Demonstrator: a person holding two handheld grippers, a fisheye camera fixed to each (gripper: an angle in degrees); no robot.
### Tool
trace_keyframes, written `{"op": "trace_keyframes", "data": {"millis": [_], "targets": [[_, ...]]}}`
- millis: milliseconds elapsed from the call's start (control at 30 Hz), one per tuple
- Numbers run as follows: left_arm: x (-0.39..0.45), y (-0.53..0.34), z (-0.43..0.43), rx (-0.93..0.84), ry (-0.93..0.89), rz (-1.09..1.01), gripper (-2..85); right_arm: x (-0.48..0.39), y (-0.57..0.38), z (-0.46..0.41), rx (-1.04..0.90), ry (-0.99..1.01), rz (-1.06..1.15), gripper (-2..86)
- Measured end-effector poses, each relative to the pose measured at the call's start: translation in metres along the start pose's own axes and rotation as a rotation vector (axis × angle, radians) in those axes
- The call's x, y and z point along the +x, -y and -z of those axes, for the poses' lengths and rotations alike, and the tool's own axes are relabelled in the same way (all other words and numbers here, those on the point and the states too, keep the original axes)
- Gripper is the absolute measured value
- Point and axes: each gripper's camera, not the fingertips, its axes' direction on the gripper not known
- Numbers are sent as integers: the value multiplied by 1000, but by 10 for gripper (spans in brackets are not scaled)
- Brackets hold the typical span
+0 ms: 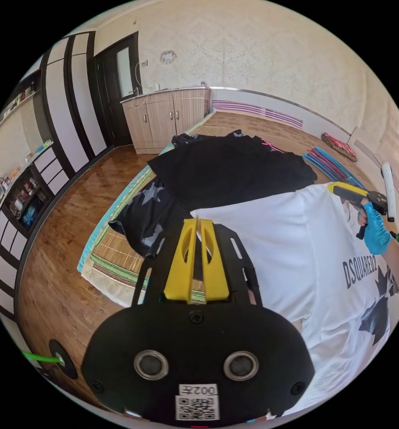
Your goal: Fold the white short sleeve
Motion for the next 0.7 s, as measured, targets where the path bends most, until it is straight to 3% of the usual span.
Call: {"op": "trace_keyframes", "data": {"millis": [267,533,700], "targets": [[0,11,-32,-132,-16,-42,-10,-11,13,-37,-165,15,78,53],[-21,19,-28,-163,-75,-13,-1,-8,3,4,-123,83,141,70],[-27,24,-29,-167,-153,-19,47,-43,-25,32,-128,278,308,89]]}}
